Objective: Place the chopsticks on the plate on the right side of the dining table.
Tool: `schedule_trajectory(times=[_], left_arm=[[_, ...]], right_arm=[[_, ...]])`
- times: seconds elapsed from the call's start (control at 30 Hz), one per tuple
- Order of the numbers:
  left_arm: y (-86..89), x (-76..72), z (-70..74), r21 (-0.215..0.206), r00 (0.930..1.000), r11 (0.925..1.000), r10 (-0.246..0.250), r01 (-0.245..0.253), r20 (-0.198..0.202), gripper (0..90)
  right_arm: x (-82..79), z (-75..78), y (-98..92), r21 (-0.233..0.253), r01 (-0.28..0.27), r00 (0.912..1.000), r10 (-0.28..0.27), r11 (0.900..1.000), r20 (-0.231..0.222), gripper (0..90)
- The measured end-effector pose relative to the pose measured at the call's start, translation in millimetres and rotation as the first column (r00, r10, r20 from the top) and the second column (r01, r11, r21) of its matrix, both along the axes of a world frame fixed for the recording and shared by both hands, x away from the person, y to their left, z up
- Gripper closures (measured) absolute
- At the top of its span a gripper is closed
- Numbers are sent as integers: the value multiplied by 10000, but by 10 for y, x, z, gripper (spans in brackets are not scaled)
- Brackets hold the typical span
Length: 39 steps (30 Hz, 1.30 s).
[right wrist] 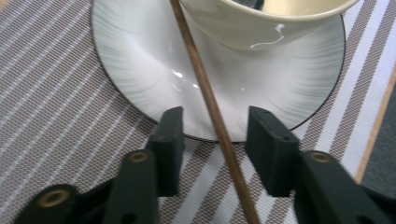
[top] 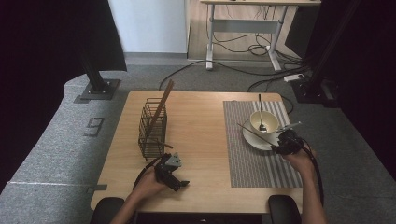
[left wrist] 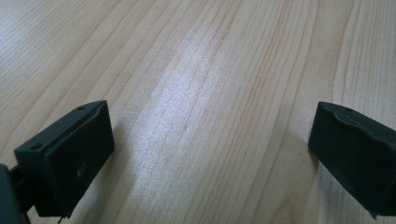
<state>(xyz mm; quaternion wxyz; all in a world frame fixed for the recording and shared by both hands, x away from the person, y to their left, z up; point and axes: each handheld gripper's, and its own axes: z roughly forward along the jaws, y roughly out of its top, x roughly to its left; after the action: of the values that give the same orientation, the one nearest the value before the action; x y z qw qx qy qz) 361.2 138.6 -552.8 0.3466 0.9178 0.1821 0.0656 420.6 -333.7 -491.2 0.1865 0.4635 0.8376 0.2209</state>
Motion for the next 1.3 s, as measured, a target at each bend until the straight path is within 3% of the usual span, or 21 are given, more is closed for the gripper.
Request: schedule_trajectory(times=[0.2, 0.5, 0.7, 0.93, 1.3], left_arm=[[0, 0, 0, -1, 10000, 10000, 0, 0, 6, 0], [2, 1, -1, 14, 10000, 10000, -21, 21, 13, 0], [2, 1, -1, 21, 10000, 10000, -33, 33, 9, 0], [0, 0, -1, 31, 10000, 10000, -30, 30, 6, 0], [-14, -4, 0, 62, 10000, 9999, 92, -92, 25, 0]], right_arm=[[-129, 10, -11, 769, 309, 9985, -343, 9966, 427, 372], [-367, -57, 47, 1696, 419, 9862, -679, 9846, 1508, 237], [-425, -136, 52, 1897, 495, 9862, -780, 9806, 1459, 141], [-521, -180, 53, 2089, 385, 9842, -732, 9772, 1614, 106], [-446, -305, 77, 1906, 622, 9870, -887, 9797, 1340, 80]])
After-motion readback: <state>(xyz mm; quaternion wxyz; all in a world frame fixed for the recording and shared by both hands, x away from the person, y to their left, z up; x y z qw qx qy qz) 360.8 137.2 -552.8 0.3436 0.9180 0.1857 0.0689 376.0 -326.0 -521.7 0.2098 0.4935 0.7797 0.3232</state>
